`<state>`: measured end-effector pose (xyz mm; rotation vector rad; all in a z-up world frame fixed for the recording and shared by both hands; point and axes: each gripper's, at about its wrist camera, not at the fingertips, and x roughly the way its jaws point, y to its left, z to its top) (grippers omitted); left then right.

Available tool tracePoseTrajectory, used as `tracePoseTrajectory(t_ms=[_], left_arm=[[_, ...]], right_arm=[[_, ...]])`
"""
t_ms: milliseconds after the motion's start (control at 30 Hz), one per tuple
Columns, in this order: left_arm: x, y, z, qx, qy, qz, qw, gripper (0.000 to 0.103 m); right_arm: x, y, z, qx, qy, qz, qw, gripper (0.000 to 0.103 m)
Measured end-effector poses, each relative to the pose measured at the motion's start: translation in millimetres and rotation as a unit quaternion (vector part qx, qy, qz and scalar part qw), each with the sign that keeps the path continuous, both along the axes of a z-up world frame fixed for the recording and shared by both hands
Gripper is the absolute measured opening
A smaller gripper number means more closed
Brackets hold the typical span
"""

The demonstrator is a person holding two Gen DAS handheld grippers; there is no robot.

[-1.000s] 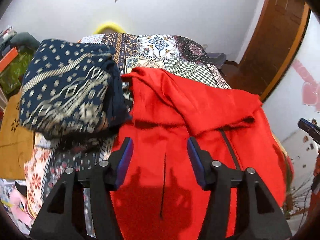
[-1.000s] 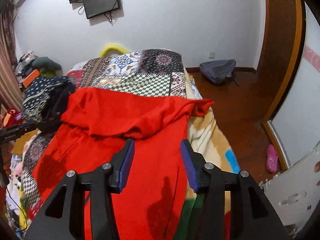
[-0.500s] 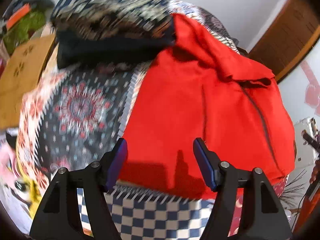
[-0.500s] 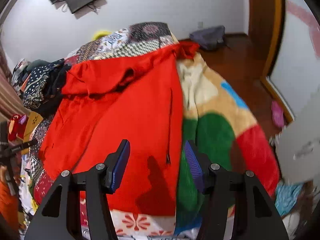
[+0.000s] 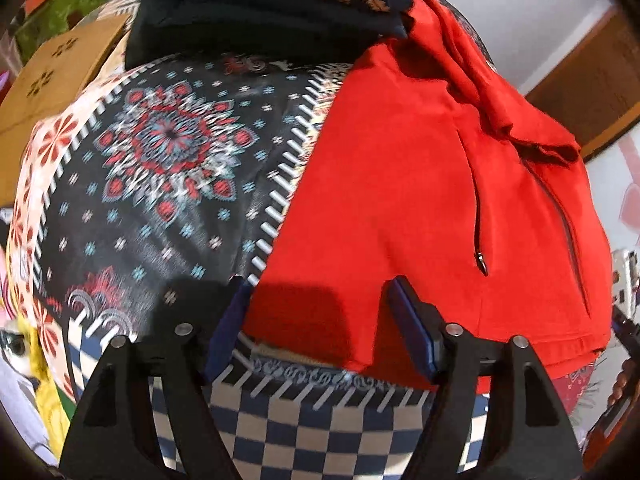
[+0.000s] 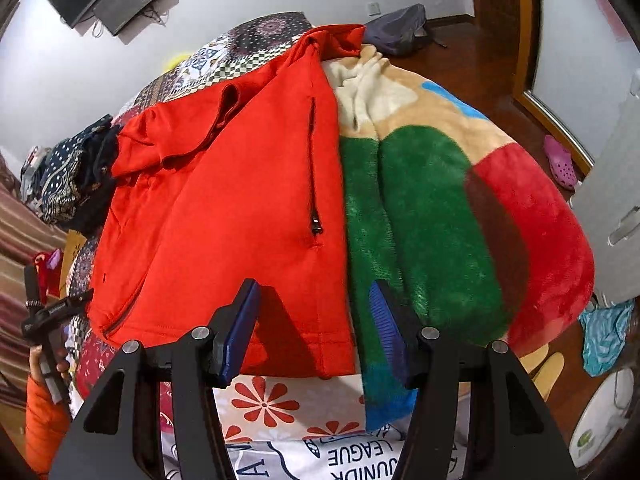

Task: Fold large clothes

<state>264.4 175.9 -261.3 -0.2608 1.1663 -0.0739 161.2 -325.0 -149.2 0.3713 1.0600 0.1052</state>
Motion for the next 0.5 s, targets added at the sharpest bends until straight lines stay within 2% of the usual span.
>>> tracePoseTrajectory(t_ms=[133,233,300,333,400,433,500], left_arm=[[6,-9,0,0.015,-0.01,-0.011,0.9998,0.069],[5,-13,4,0.008,-0.019,-0.029,0.9994,0.049],[4,-17,6,-0.012,-0.021,-0.045,0.9987,0.017],[4,-20,7,-0.032,-0.019,-0.055,0.9978,0.012],[3,-28,11,-0.036,-0.025,-0.063,0.9971,0.01],[2,-32,13,-0.033,-0.027,-0.067,0.9968,0.01],[1,-39,18,-0.035,-0.033,-0.071,0.9963,0.009]], right_arm=[[-2,7,6,-0.018,-0.014,0.01,1.0,0.053],[-3,10,7,-0.023,-0.02,0.022,0.999,0.053],[0,9,-1,-0.024,-0.01,0.021,0.999,0.053],[2,8,-5,-0.021,-0.002,0.017,1.0,0.053],[4,2,-17,0.01,0.008,0.008,1.0,0.053],[4,1,-18,0.018,0.008,0.003,1.0,0.049],[2,0,-15,0.024,0.002,0.0,1.0,0.034]])
